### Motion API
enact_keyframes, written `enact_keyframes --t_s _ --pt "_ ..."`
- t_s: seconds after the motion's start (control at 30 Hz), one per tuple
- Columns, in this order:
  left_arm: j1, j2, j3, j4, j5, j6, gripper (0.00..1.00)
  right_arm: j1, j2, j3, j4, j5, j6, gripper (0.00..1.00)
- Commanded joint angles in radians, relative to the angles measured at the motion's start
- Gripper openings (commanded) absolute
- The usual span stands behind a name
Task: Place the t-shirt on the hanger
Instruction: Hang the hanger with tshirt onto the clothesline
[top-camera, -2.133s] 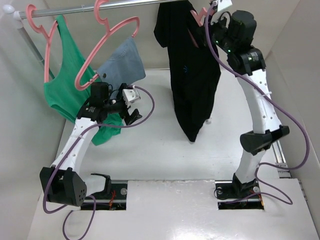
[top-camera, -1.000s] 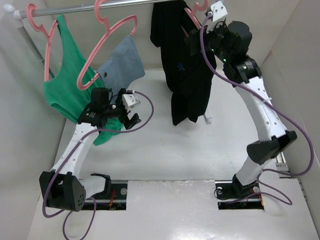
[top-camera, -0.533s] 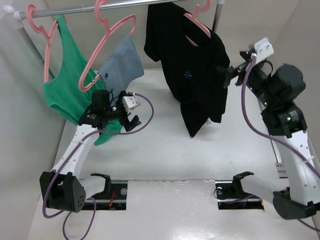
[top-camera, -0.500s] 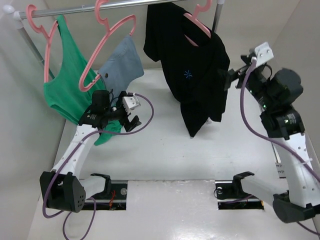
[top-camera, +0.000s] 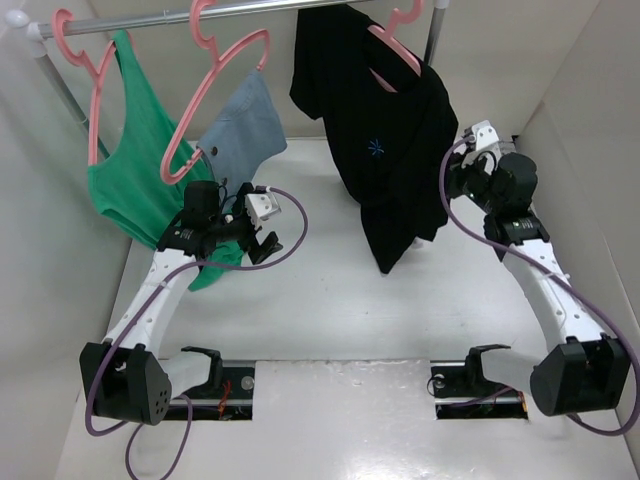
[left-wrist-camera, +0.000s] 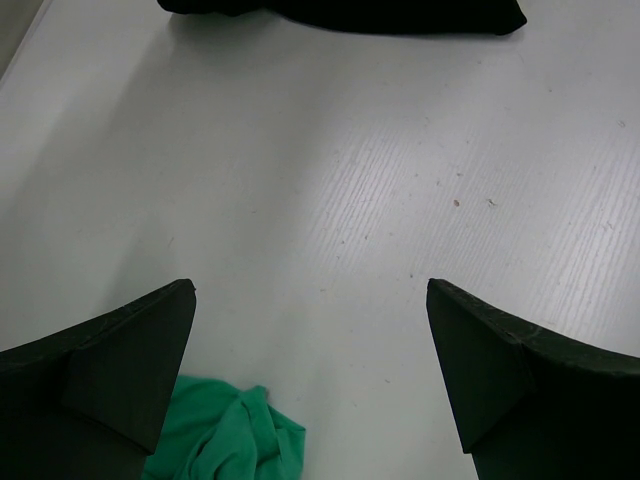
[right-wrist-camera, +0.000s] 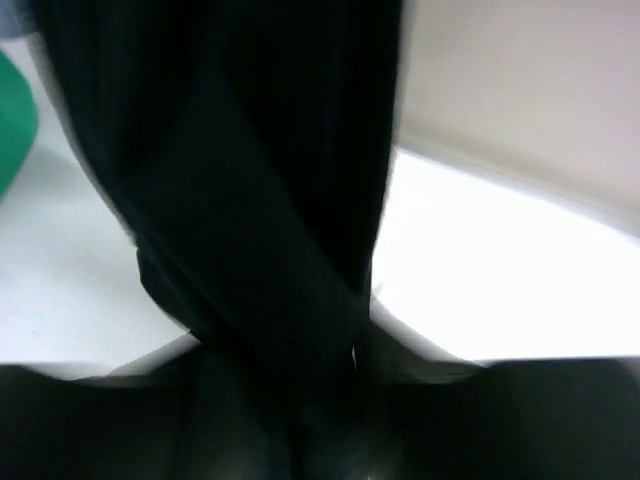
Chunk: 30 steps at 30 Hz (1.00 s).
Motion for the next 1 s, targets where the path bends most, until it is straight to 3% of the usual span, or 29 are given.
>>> enact_keyframes --t_s 0.0,0.03,0.07,0.27,0.37,0.47,0.67,0.9,0.93,0.97 --pt "-0.005 -0.021 0.007 0.020 0.021 0.000 1.00 -0.021 0.006 0.050 0.175 -0.179 0.023 0.20" --pt "-0.005 -0.021 0.007 0.011 0.021 0.000 1.00 -0.021 0.015 0.060 0.175 -0.198 0.023 0.02" --pt "-0.005 -0.021 0.007 0.011 0.021 0.000 1.00 -0.021 0.003 0.060 0.175 -0.221 0.023 0.00" --pt "-0.005 -0.021 0.007 0.011 0.021 0.010 1.00 -0.030 -0.118 0.042 0.175 -0.529 -0.029 0.00" --pt "-0.005 -0.021 0.007 0.011 0.021 0.020 1.00 -0.040 -0.158 0.105 0.175 -0.693 -0.029 0.00" --pt "-0.005 -0.021 0.007 0.011 0.021 0.020 1.00 -0.040 -0.158 0.191 0.166 -0.764 0.036 0.00" --pt "-0.005 -0.021 0.007 0.011 0.021 0.020 1.00 -0.067 -0.167 0.327 0.166 -0.744 0.123 0.00" --pt "-0.005 -0.030 -0.013 0.011 0.021 0.029 1.00 -0.086 -0.167 0.337 0.105 -0.715 0.171 0.00" --pt "-0.005 -0.030 -0.013 0.020 0.021 0.029 1.00 -0.099 -0.158 0.320 0.076 -0.698 0.171 0.02" --pt "-0.005 -0.030 -0.013 0.020 0.021 0.029 1.00 -0.133 -0.158 0.280 0.060 -0.698 0.171 0.16"
